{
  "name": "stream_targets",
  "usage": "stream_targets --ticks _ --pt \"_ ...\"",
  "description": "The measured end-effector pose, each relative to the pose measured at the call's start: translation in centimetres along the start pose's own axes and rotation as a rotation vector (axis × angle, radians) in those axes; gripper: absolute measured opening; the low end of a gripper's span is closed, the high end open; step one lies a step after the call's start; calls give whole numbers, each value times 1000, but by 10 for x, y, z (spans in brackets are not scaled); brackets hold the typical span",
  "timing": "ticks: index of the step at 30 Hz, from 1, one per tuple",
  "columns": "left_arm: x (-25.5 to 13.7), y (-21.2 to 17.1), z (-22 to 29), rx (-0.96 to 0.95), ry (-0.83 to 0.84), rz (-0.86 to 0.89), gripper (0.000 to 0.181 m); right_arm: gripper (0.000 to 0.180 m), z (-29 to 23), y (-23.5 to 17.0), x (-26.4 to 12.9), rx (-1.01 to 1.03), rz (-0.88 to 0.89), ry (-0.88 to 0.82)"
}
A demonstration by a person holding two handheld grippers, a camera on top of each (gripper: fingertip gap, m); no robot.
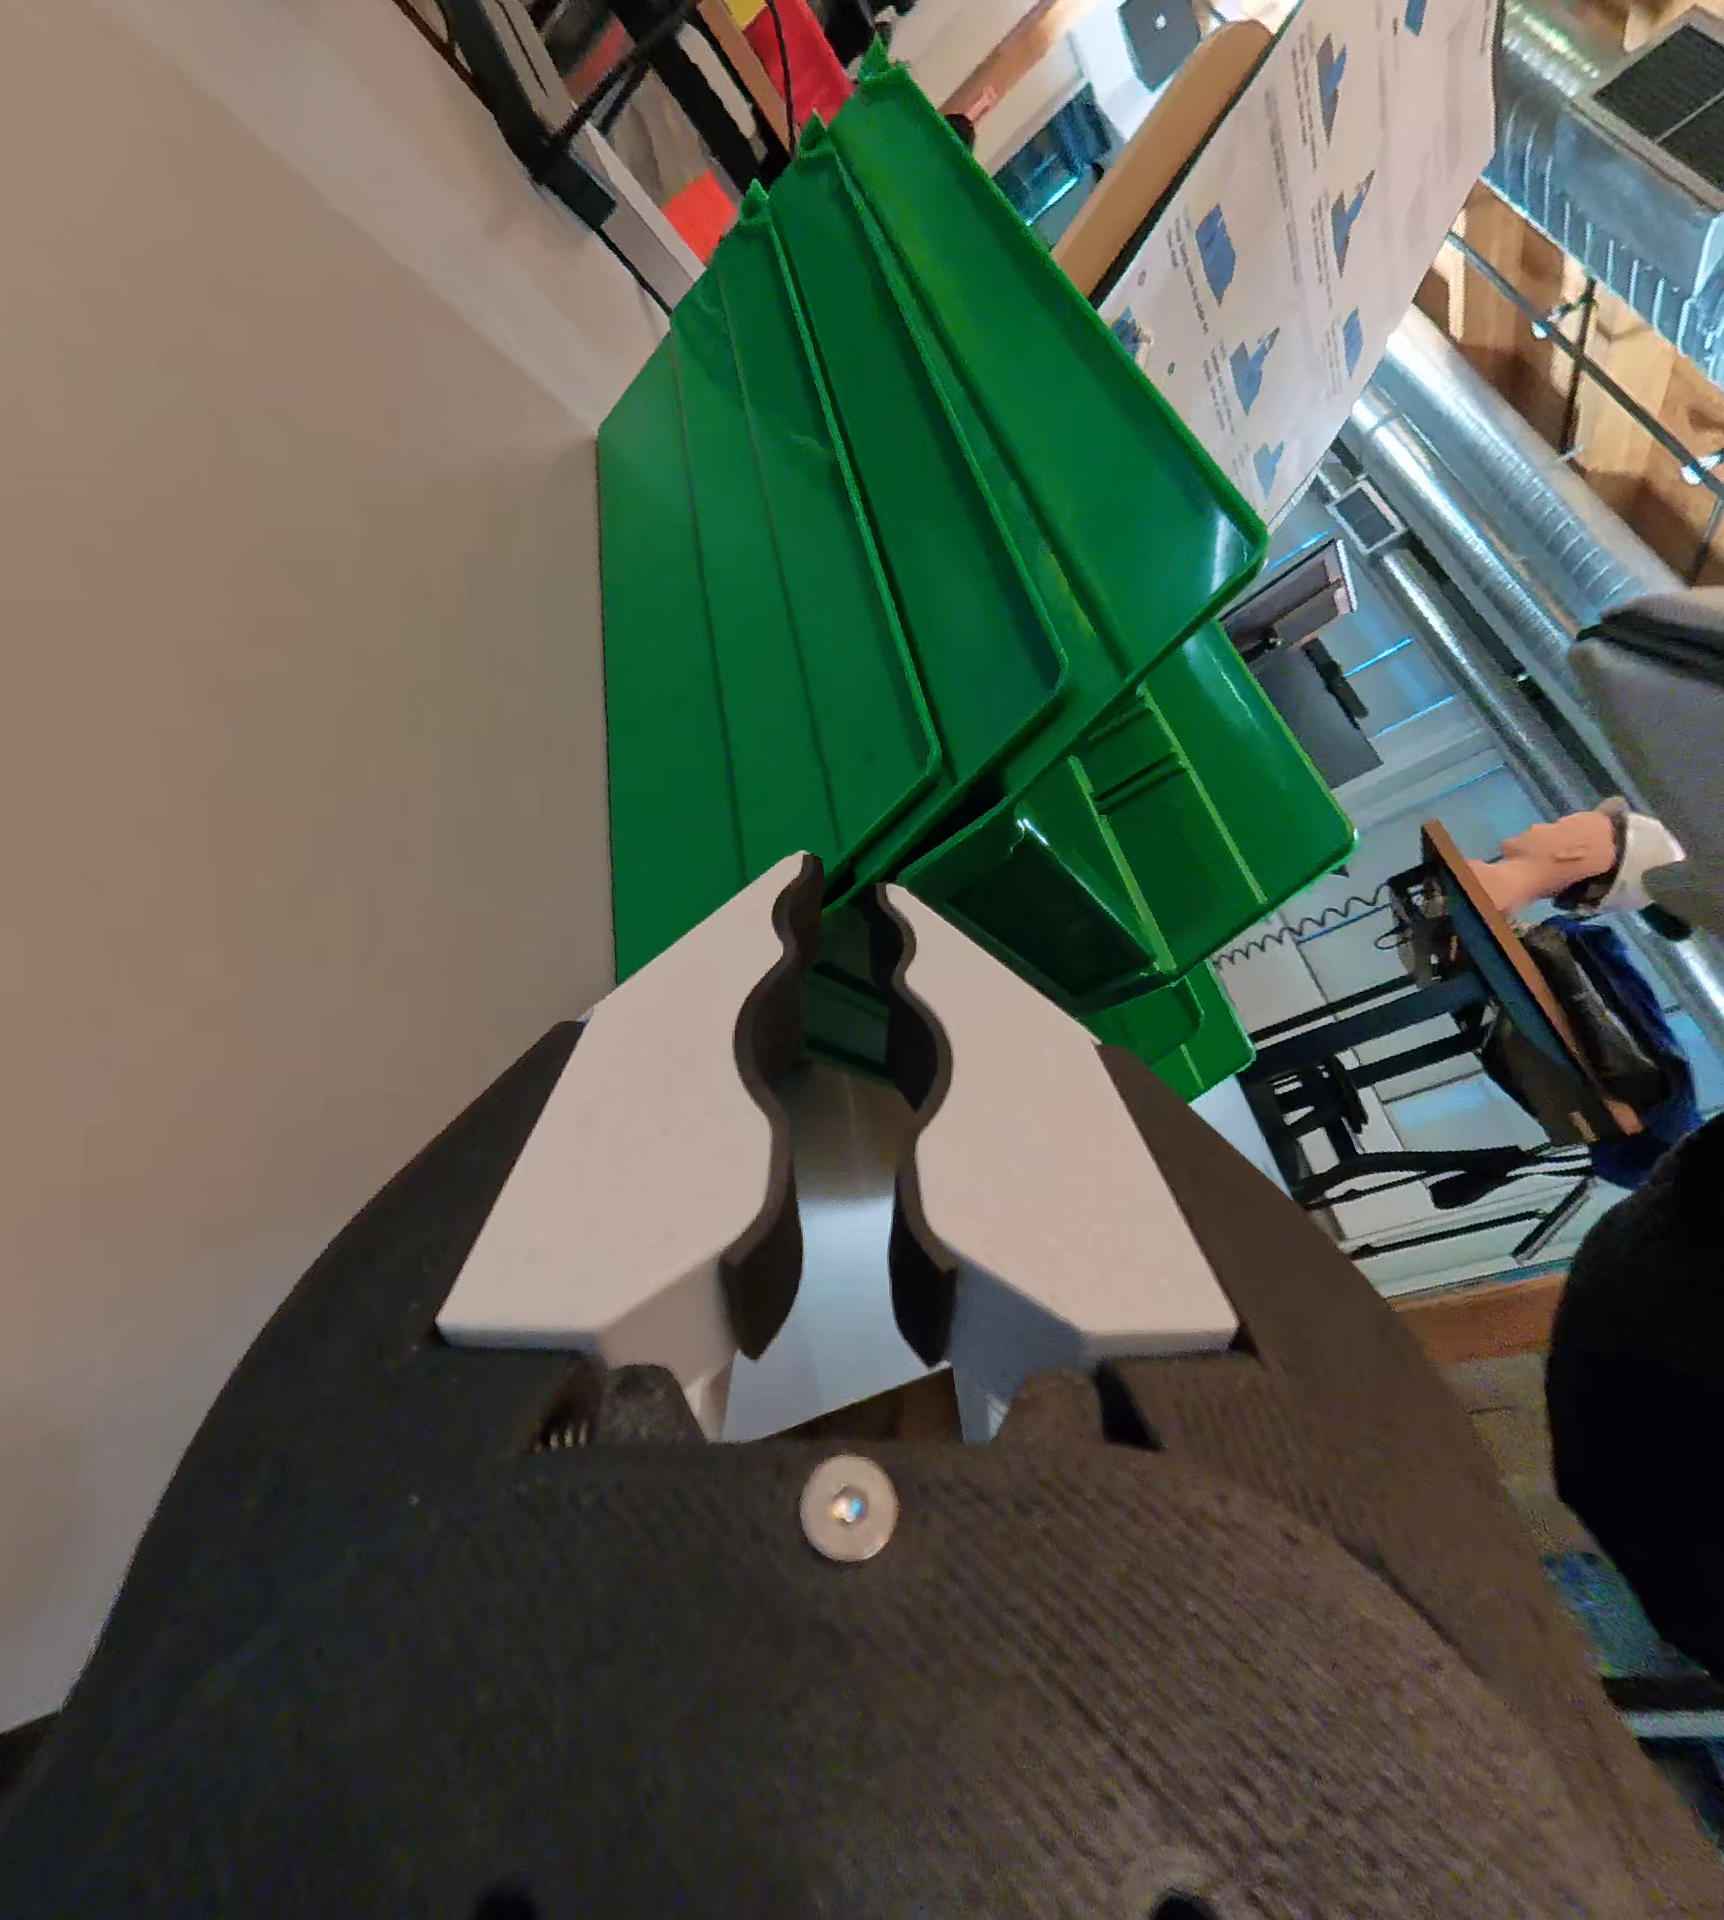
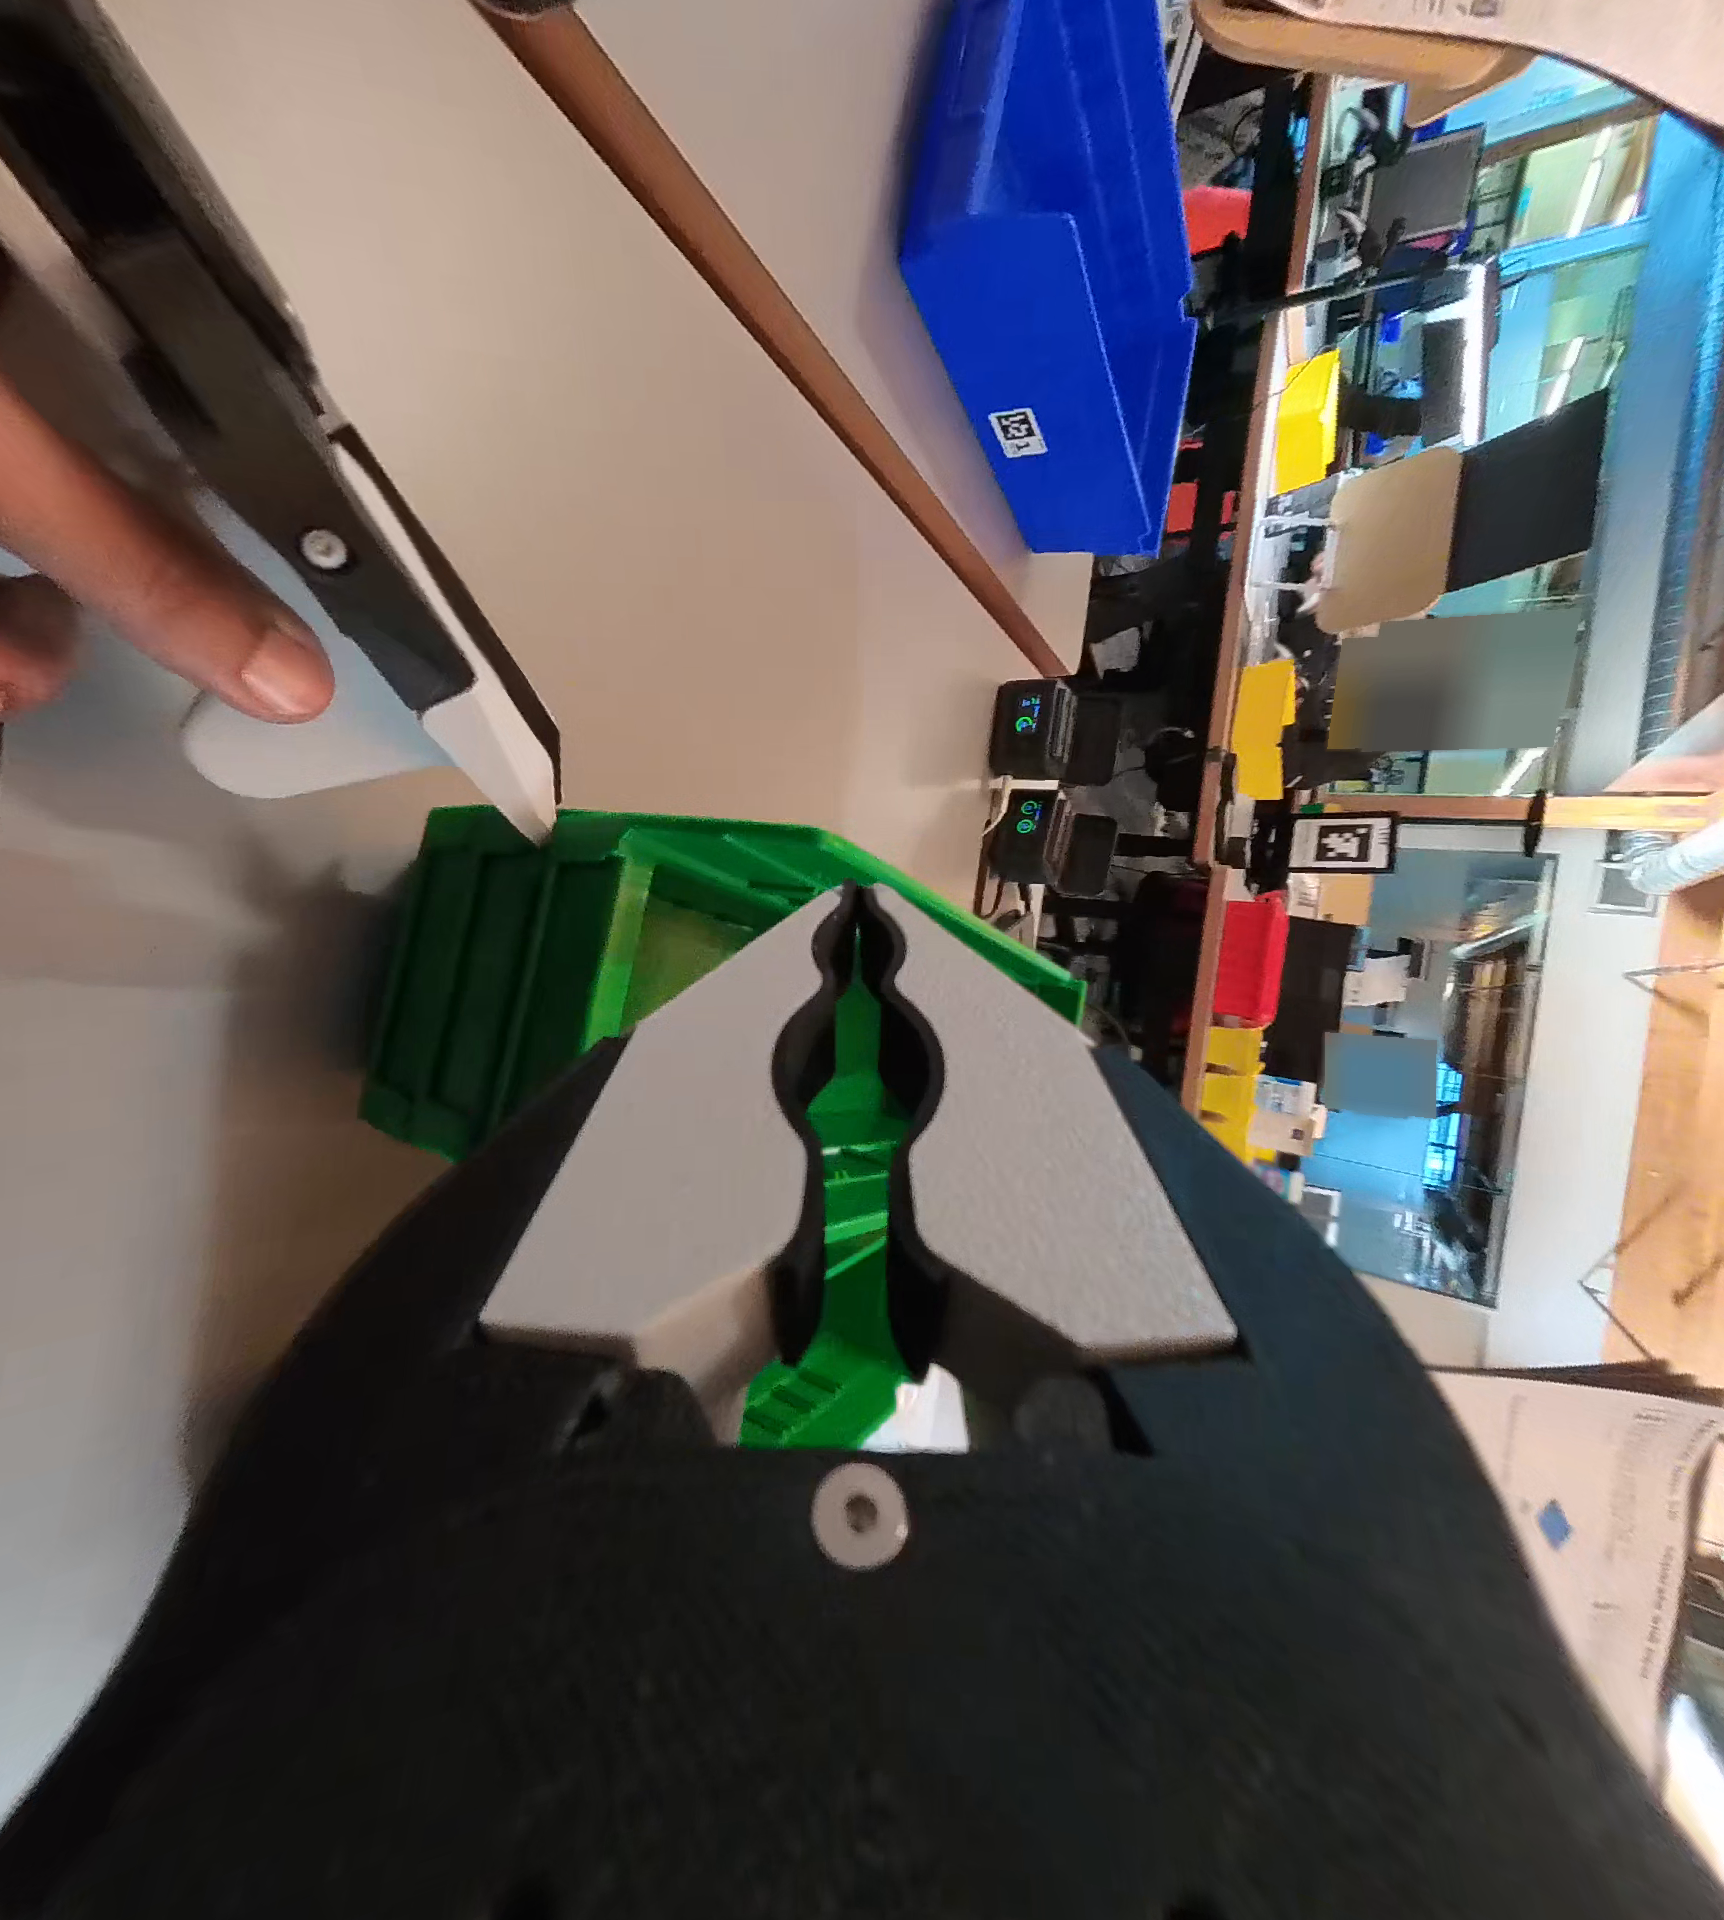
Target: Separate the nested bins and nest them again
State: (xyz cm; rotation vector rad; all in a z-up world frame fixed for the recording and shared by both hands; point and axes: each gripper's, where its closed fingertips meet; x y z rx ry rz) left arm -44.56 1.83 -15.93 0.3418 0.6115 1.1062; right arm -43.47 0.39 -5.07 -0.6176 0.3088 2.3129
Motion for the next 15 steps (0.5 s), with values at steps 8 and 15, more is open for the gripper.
stream_targets --ticks 8,15 --pt "0 -1 0 43 25 -17 7 53 -56 -23 40 134 -84 44" --pt "-1 -1 2 64 34 -19 3 33 -61 -19 52 52 -77 -135"
Point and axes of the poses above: each gripper's, where its closed fingertips meet, x out along the fingers, y out of its top, z = x × y across the jaws, and after that the axes turned 15 degrees about -z, right-handed
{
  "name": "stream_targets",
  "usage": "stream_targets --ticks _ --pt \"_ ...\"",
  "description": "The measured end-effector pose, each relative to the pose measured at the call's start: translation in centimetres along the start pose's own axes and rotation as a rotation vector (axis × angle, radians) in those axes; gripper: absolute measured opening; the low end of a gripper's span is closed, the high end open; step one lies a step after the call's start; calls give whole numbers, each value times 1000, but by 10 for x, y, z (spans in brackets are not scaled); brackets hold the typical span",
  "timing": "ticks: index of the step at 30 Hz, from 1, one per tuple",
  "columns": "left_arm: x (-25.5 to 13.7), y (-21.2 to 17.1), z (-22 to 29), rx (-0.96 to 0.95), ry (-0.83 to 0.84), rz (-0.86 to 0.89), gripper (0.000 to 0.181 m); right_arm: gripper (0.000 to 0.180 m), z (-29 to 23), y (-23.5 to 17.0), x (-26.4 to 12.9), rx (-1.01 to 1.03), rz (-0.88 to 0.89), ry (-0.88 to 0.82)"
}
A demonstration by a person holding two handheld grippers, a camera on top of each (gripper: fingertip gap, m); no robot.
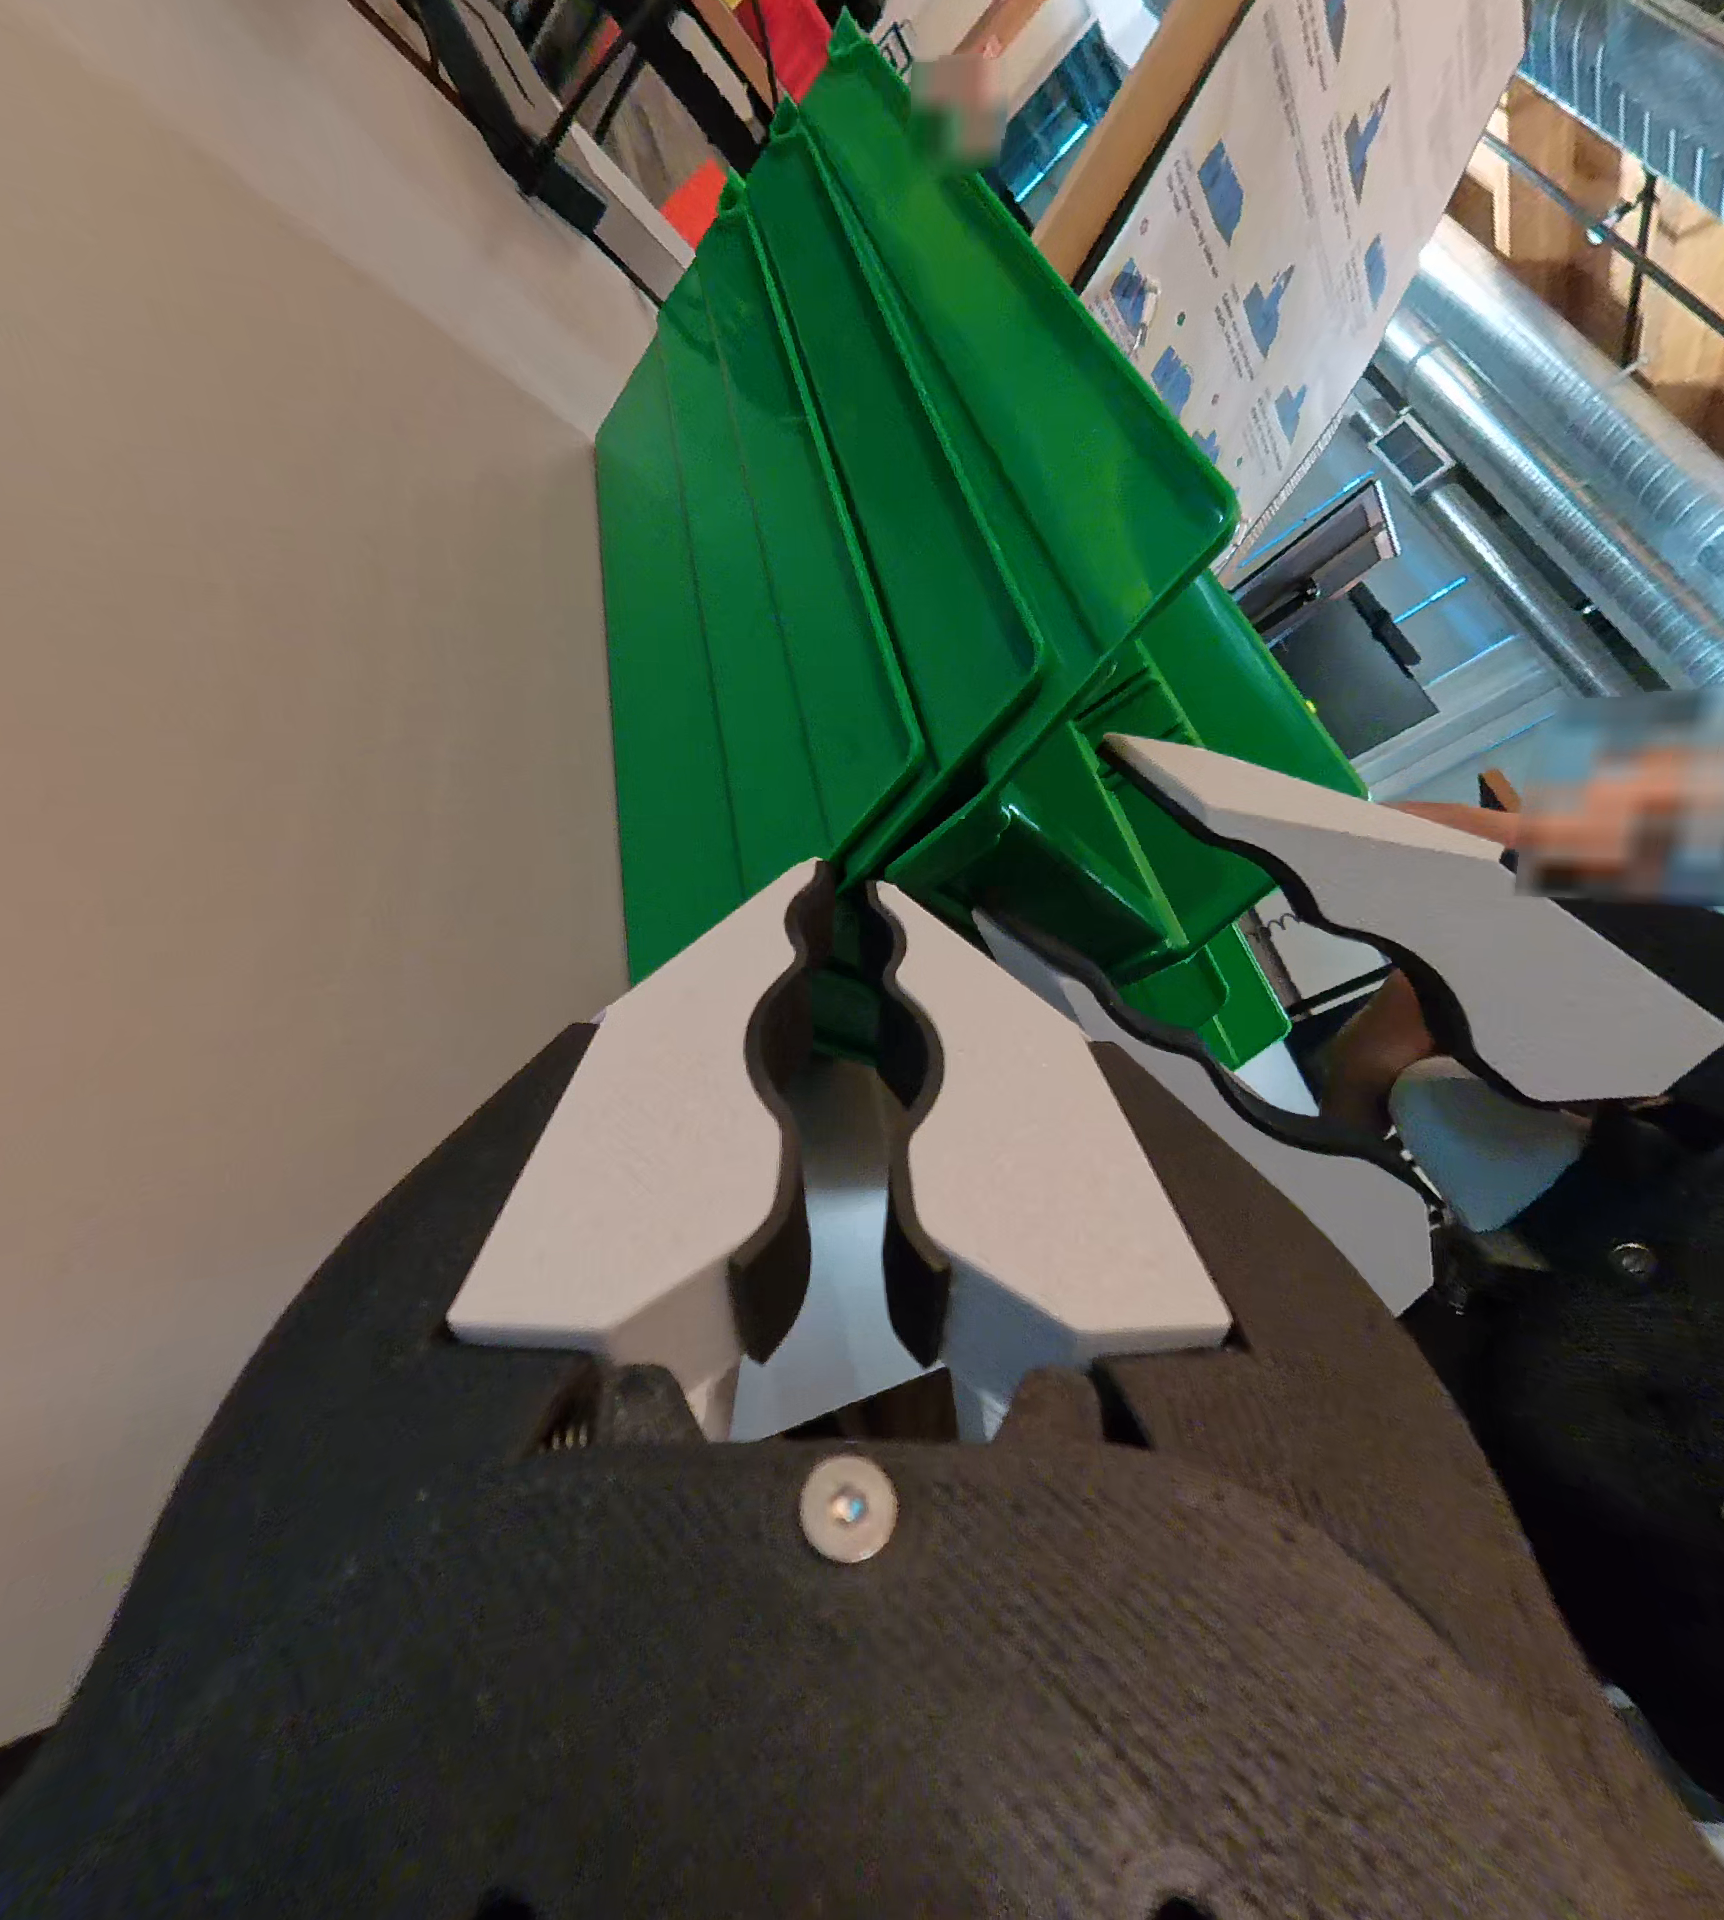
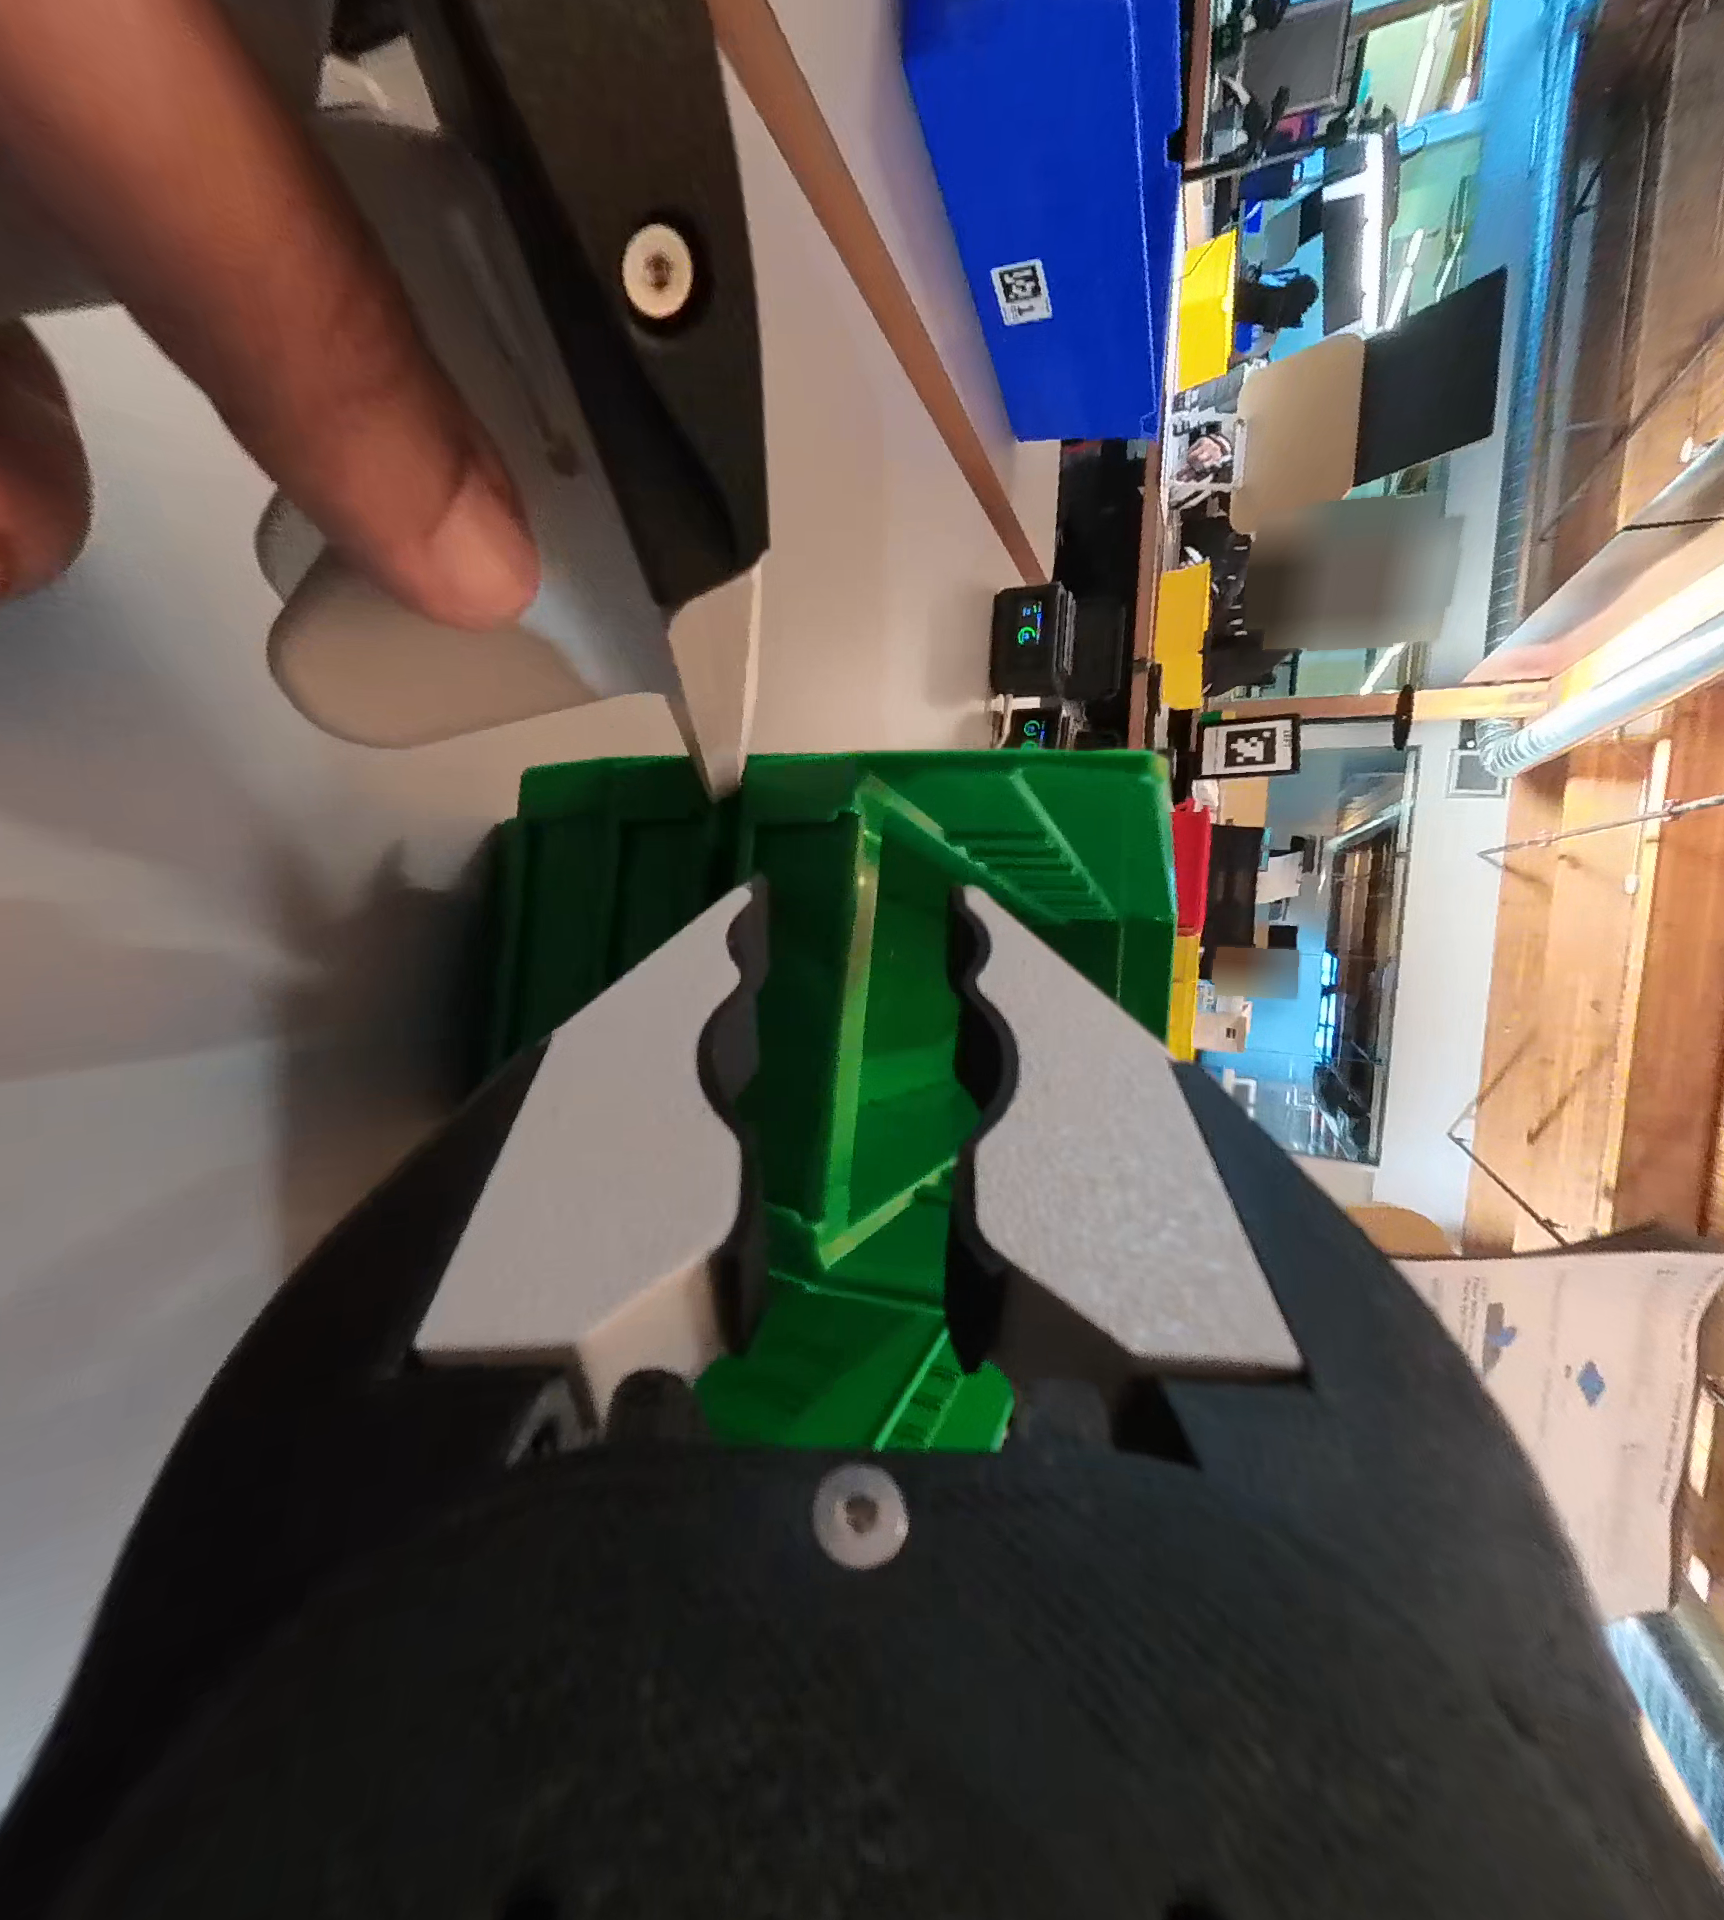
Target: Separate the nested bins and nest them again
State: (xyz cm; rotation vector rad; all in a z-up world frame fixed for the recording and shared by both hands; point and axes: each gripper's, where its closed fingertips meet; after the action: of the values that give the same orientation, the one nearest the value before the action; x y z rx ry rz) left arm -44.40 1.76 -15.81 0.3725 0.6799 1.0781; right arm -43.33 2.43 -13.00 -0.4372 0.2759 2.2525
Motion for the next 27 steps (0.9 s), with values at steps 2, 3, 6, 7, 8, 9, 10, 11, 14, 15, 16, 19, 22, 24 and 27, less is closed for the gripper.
stream_targets --ticks 2,3,6,7,8,9,10,11,14,15,16,19,22,24,27 --pt "0 1 0 -9 -13 3 3 35 -1 0 -1 11 -11 -14" --pt "0 1 0 -10 -16 3 3 44 -5 -1 -1 17 -18 -1" --pt "0 1 0 -1 -6 5 3 43 -12 -4 1 29 -43 -28" --pt "0 0 0 4 -1 5 3 36 -7 -5 1 17 -42 -83" --pt "0 0 -1 8 3 4 3 38 -5 -6 2 6 -42 -109" --pt "0 0 0 12 7 4 3 37 -5 -7 3 8 -41 -114" --pt "0 1 0 13 8 5 3 34 -7 -8 4 6 -44 -117" --pt "0 1 -1 12 8 5 3 33 -7 -9 6 -5 -53 -130" --pt "1 1 -1 13 14 8 3 26 -10 -10 8 -20 -43 -174" --pt "1 1 -1 16 17 8 3 26 -10 -10 8 -22 -39 -183" --pt "1 1 -1 18 20 8 3 26 -9 -10 8 -18 -37 -184" --pt "1 1 -1 17 25 11 4 26 -9 -9 8 -13 -22 -177" --pt "0 1 -2 -18 15 10 4 26 -9 -8 7 7 33 -157" --pt "1 1 -1 -29 8 7 4 25 -9 -8 7 6 47 -159" --pt "1 0 -1 -27 19 5 4 25 -8 -8 6 0 64 -173"
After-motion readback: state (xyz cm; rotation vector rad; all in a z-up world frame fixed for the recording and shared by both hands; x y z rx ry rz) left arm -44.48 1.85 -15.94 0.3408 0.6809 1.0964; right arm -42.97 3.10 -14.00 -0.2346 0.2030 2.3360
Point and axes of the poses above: each gripper's, where its closed fingertips meet, x out along the fingers, y out of its top, z = x × y across the jaws, and after that the axes turned 15 degrees about -z, right-handed
